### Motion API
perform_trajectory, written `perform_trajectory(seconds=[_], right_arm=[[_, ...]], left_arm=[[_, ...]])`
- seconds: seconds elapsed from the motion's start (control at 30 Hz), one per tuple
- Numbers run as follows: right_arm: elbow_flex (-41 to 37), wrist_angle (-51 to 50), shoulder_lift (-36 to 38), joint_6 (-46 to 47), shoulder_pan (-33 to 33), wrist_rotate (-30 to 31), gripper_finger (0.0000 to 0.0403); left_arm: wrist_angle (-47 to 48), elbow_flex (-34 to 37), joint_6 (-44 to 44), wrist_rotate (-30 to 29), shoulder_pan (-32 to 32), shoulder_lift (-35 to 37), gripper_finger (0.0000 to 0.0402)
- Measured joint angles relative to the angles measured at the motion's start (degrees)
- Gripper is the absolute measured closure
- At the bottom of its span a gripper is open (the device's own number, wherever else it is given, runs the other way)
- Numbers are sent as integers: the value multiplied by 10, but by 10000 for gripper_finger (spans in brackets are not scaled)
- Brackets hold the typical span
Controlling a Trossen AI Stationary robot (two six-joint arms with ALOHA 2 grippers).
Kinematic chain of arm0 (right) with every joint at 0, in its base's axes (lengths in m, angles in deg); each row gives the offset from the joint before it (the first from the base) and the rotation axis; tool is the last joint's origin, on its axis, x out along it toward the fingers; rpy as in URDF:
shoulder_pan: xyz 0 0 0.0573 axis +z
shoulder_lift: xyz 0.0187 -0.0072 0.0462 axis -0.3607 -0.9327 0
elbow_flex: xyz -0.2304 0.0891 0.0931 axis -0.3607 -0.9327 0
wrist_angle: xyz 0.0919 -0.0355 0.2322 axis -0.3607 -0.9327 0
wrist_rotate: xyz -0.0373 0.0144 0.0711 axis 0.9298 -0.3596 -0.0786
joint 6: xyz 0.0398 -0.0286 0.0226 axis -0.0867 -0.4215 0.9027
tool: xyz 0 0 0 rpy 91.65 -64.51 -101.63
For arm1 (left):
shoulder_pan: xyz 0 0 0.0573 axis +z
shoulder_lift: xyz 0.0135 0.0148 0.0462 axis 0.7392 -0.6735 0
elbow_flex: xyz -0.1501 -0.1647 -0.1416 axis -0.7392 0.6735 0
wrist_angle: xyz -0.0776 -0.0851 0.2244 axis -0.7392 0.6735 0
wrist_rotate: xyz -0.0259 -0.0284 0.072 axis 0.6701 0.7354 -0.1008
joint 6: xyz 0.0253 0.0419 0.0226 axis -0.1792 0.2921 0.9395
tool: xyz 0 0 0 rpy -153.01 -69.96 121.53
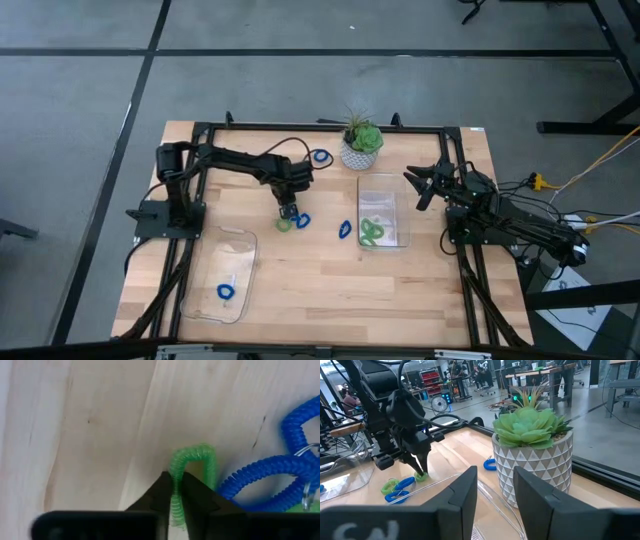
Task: Sort spring keychains
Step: Put the green spring keychain into the top transparent bin
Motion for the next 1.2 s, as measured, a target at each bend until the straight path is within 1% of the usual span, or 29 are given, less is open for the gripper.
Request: perform_trajectory(seconds=[0.07, 0.17, 0.27, 0.4, 0.63, 0.87, 1.07, 1.2], right_arm=[[0, 0, 0, 0, 0, 0, 276], [0, 0, 0, 0, 0, 0, 276], [0, 0, 0, 0, 0, 0, 276], [0, 0, 0, 0, 0, 0, 276], [0, 0, 0, 0, 0, 0, 276], [0, 0, 0, 0, 0, 0, 276], [0, 0, 0, 0, 0, 0, 276], [0, 0, 0, 0, 0, 0, 276]], left_arm=[[-2, 1, -1, 6, 0, 5, 389], [-5, 3, -3, 6, 0, 19, 387], [-18, 4, -16, 21, -1, 38, 388], [-57, 3, -40, 40, 0, 67, 392], [-191, 3, -84, 102, 0, 102, 391], [-345, 2, -123, 160, -1, 109, 391], [-437, 2, -123, 165, -6, 109, 391], [-464, 1, -122, 167, -12, 109, 391]])
